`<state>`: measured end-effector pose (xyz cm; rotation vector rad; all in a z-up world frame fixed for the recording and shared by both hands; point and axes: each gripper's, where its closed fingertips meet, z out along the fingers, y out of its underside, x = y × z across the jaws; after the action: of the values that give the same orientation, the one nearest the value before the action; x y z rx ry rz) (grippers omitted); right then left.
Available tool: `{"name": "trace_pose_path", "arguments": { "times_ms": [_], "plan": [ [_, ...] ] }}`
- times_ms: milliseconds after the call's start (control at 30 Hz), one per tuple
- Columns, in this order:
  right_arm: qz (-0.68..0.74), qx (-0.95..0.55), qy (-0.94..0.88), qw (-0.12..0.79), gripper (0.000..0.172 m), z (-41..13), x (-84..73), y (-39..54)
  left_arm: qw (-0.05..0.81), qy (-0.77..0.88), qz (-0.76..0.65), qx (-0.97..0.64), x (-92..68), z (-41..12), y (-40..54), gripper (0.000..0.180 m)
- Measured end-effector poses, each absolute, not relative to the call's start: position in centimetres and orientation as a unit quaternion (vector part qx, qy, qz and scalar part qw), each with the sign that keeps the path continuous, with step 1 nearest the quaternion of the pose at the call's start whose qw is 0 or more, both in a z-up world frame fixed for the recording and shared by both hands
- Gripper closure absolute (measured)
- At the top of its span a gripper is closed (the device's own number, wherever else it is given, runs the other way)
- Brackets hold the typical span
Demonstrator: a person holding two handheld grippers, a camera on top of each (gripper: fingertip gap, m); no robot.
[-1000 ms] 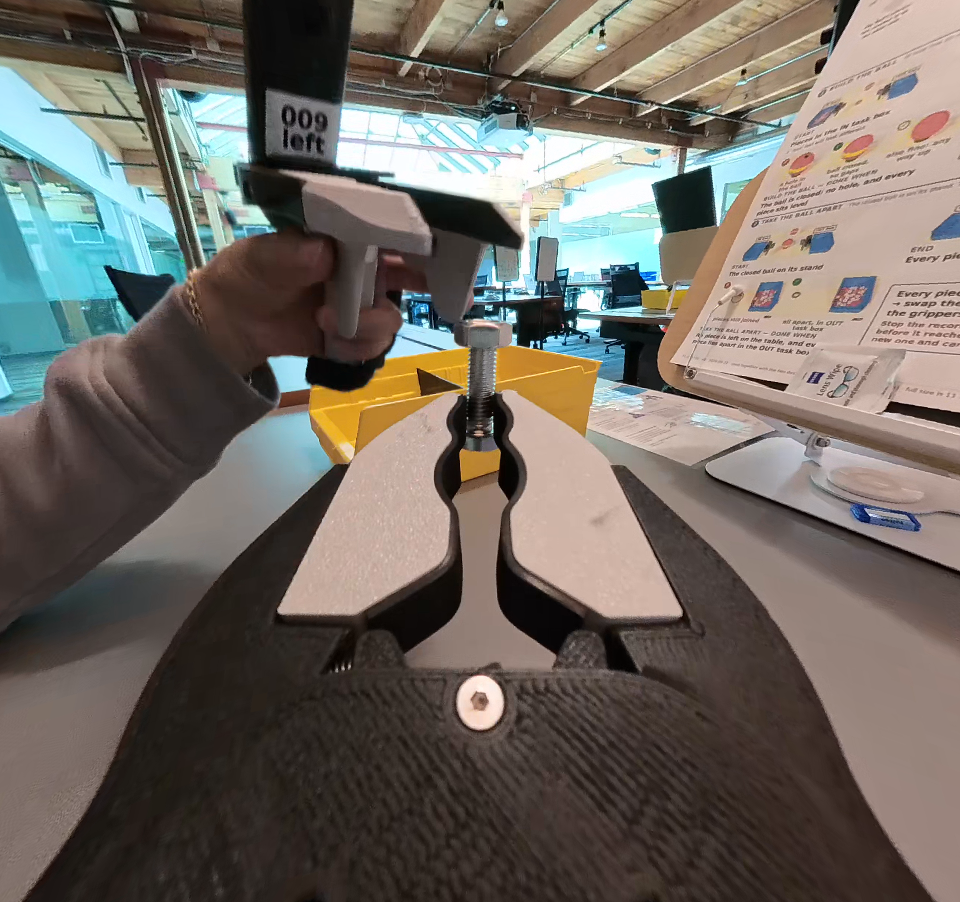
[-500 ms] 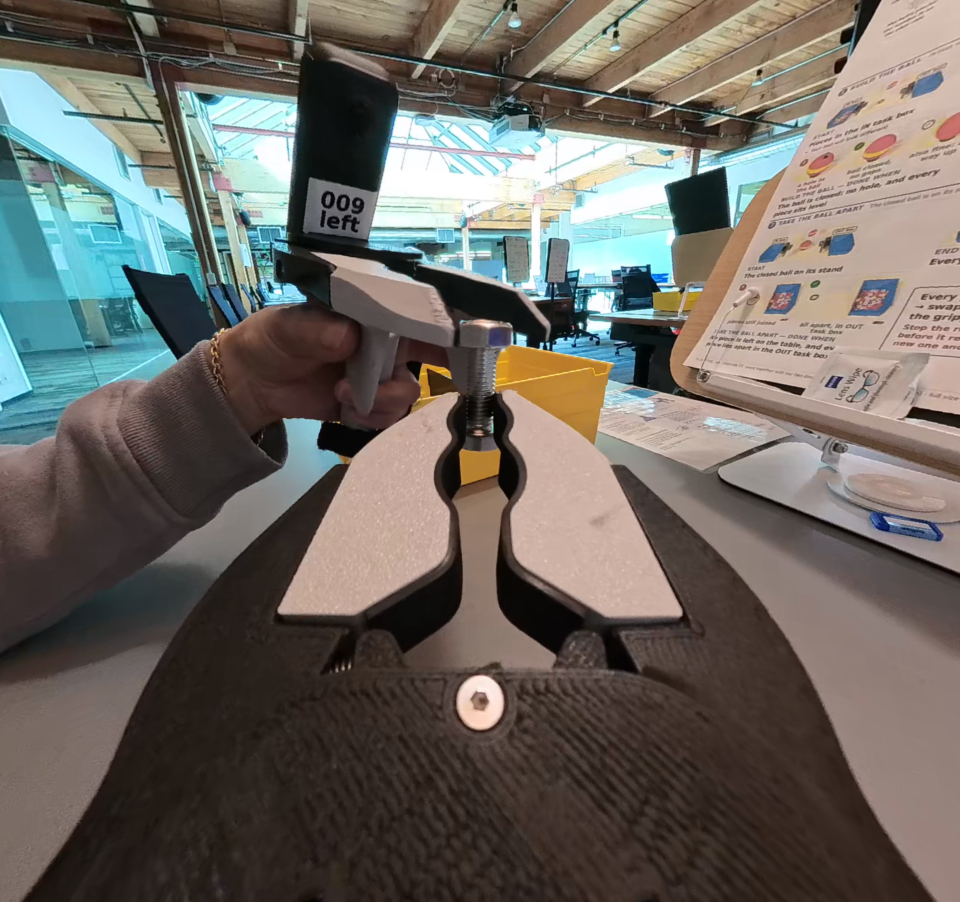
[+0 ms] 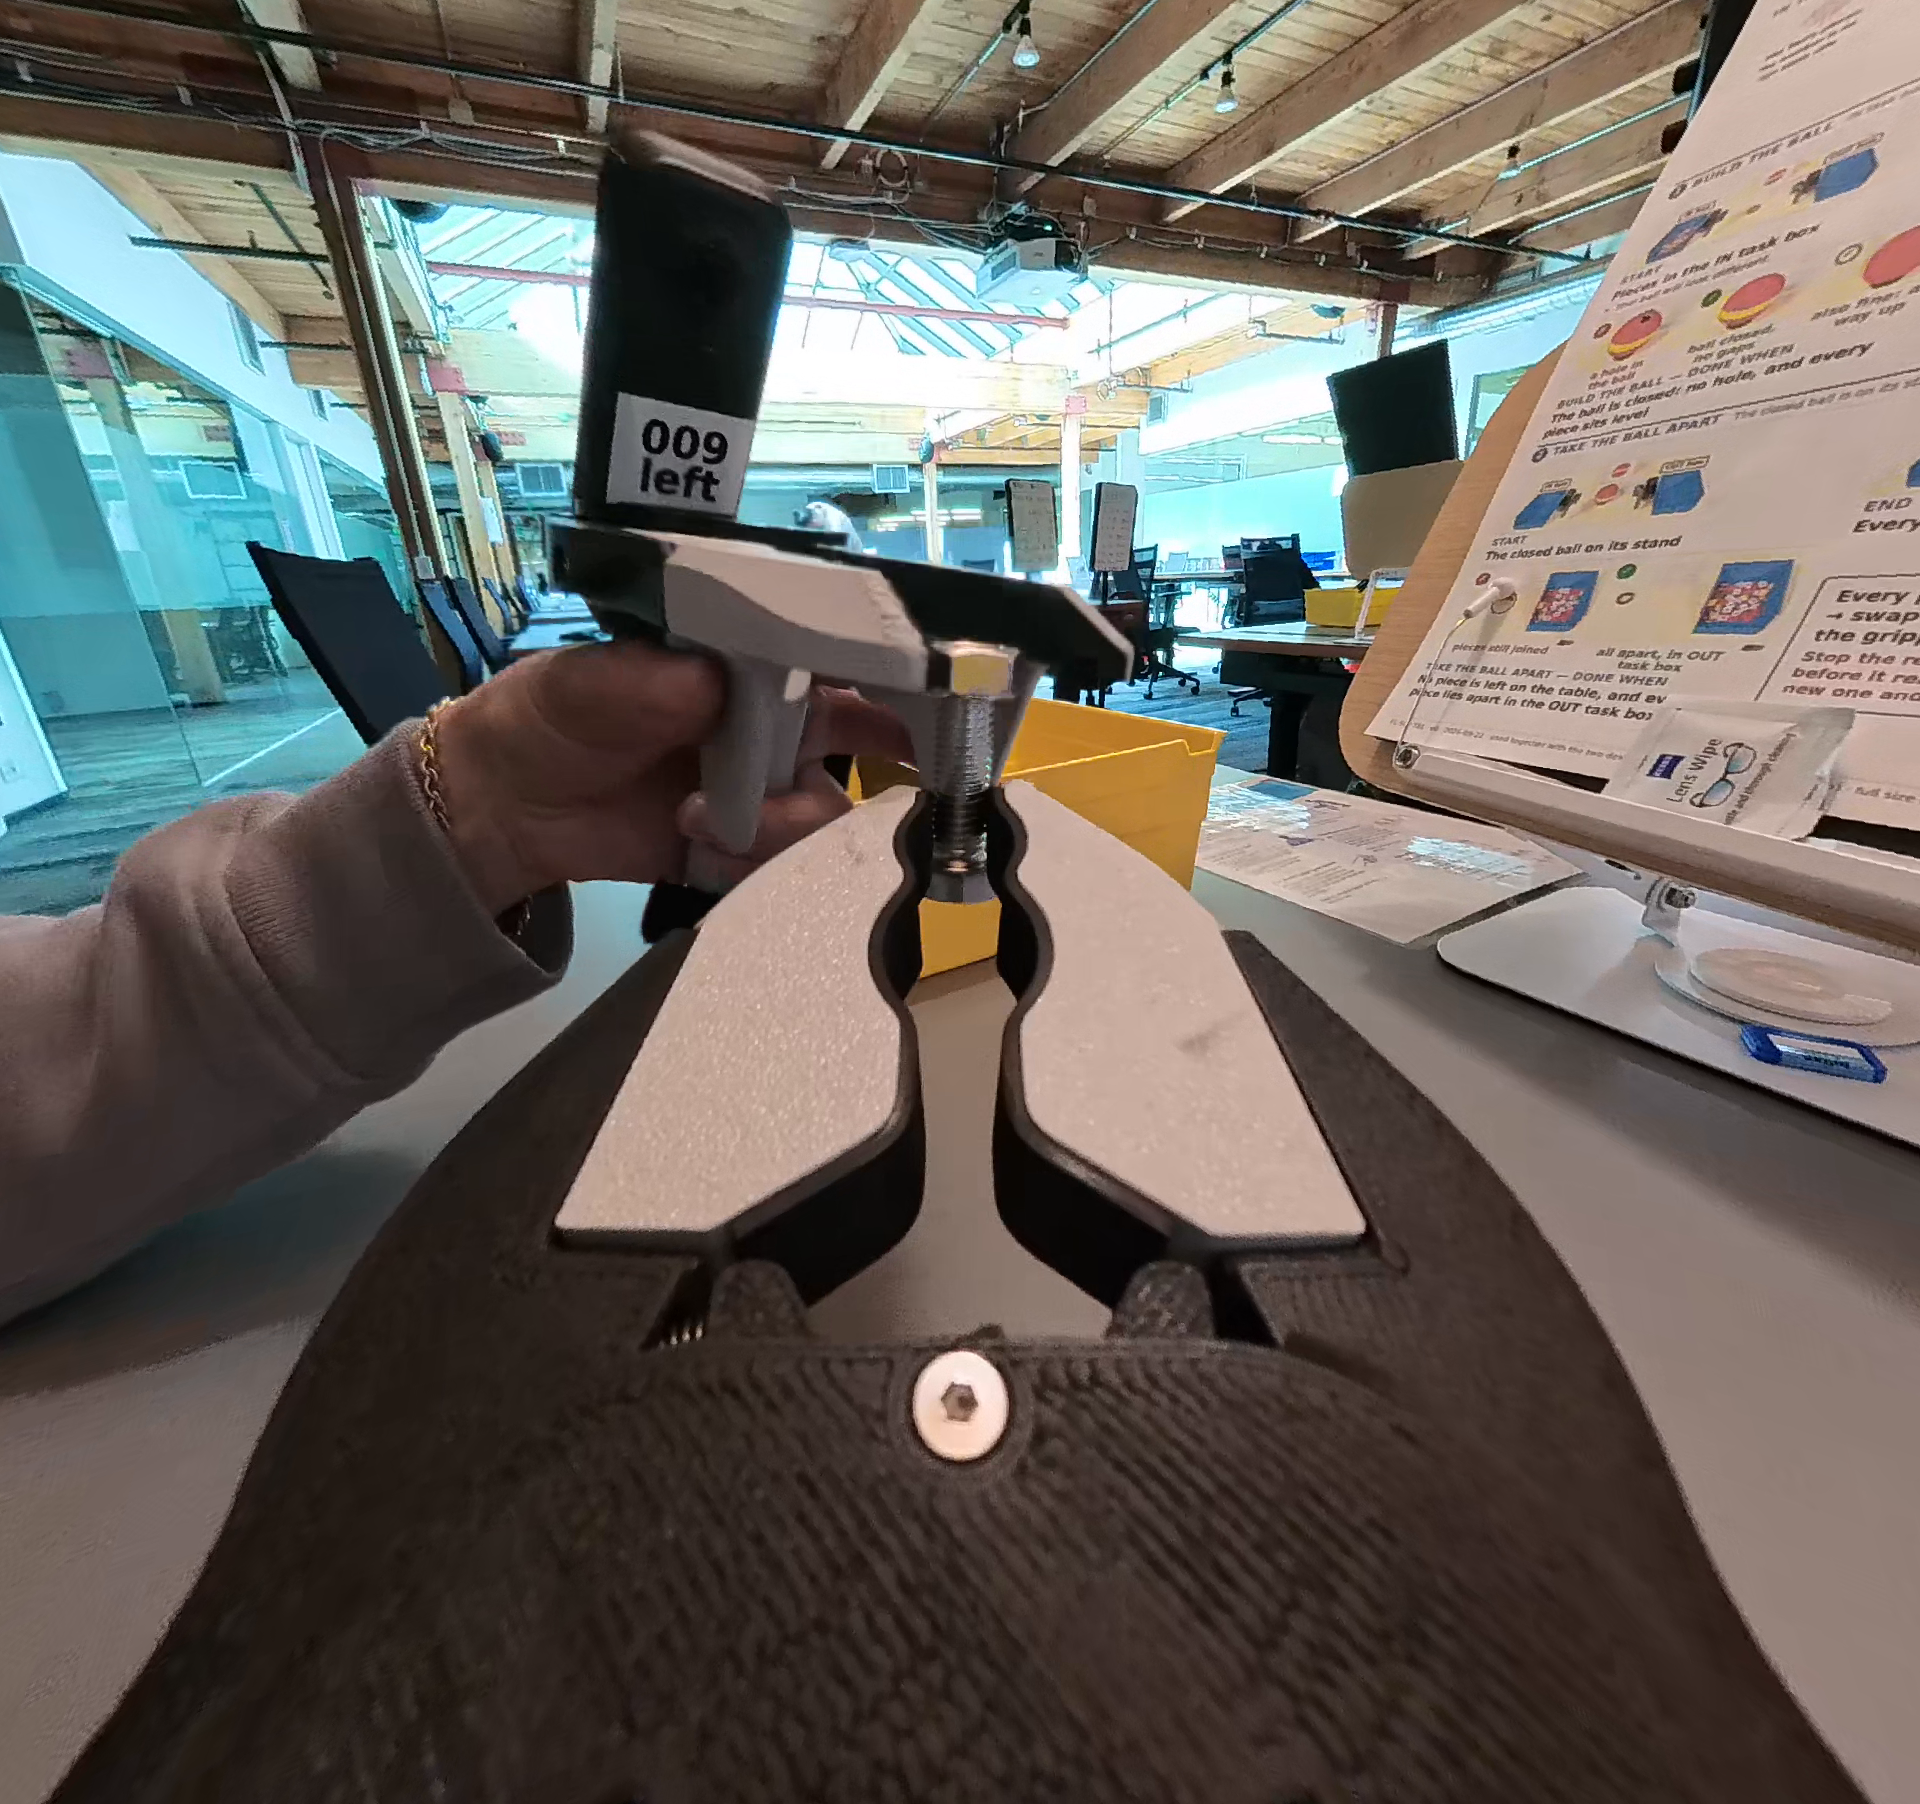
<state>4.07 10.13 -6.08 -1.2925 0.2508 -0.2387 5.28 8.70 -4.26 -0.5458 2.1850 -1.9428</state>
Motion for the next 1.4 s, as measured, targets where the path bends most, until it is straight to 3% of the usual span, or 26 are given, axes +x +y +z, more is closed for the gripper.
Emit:
{"name": "trace_pose_path", "arguments": {
  "times_ms": [233, 633, 733, 1100, 1233, 1400],
  "plan": [
    [-0.116, -0.597, 0.125, 0.784, 0.163, -6.1, 4.6, 9.7, 0.152, 0.735, -0.620, -0.227, 7.1, -5.0, 11.5, 0.141],
    [-0.090, -0.579, 0.127, 0.800, 0.163, -5.5, 4.3, 9.5, 0.078, 0.700, -0.680, -0.205, 5.6, -3.8, 9.1, 0.137],
    [-0.067, -0.555, 0.135, 0.818, 0.163, -4.9, 4.4, 8.9, 0.108, 0.704, -0.660, -0.236, 6.7, -4.5, 10.5, 0.146],
    [-0.055, -0.538, 0.135, 0.830, 0.163, -4.3, 4.3, 8.6, 0.087, 0.694, -0.681, -0.217, 6.0, -3.1, 8.3, 0.130],
    [-0.058, -0.523, 0.139, 0.839, 0.163, -3.8, 4.7, 7.8, 0.120, 0.681, -0.664, -0.284, 8.0, -4.1, 10.9, 0.141],
    [-0.060, -0.530, 0.137, 0.835, 0.163, -4.0, 4.6, 8.1, 0.096, 0.686, -0.681, -0.237, 6.2, -2.7, 9.2, 0.126]
  ]
}}
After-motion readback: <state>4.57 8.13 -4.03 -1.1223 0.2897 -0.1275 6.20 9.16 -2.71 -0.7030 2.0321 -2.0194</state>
